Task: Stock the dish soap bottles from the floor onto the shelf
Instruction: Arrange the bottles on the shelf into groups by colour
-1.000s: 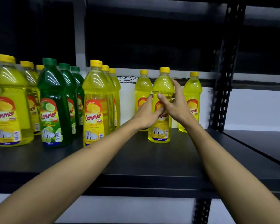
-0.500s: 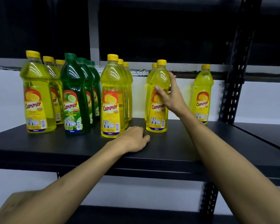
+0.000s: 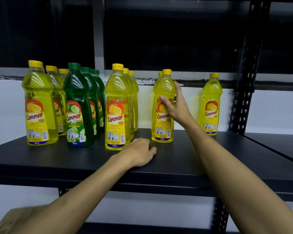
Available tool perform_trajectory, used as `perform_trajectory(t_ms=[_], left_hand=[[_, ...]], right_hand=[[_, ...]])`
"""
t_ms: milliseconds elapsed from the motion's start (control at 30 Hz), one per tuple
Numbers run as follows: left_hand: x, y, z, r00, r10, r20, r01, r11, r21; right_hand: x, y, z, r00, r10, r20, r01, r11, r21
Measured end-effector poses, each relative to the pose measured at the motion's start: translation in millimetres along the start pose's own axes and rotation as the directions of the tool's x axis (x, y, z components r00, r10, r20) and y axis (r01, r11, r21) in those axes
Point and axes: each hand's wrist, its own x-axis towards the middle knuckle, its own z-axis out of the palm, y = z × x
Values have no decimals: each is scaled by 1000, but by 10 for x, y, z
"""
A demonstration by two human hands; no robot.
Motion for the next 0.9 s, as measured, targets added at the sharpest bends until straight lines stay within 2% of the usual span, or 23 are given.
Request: perform_trajectory(t_ms=[267,367,467,600,700,767,900], left_hand=[[-39,75,-72,998,40,-54,-39,999,25],[-22,214,-119,972,168,-161,-158,985,75],[89,482,-140,914,310,-262,-308,950,50],[394,998,-131,855,433,-286,-460,888,-31],[752,1374,-106,869,427,-249,-465,877,-121],[1025,1558,-71,894,385,-229,-431,880,-203],[1592,1742,35,946,222,-238,-307,848,-432]], right_hand=[[-16,12,-89,997,74,8,-74,997,25],[-37,63,-295,994,91,-60,-96,992,-86],[-6,181,-600,982,57,-179,-89,980,-177],[67,454,-1060,941,94,-326,-178,954,-240],[123,670,-1397,910,115,-399,-249,920,-303],[149,799,-1553,894,171,-414,-301,914,-273],[233,1030,-1640,927,196,-320,-290,915,-281]])
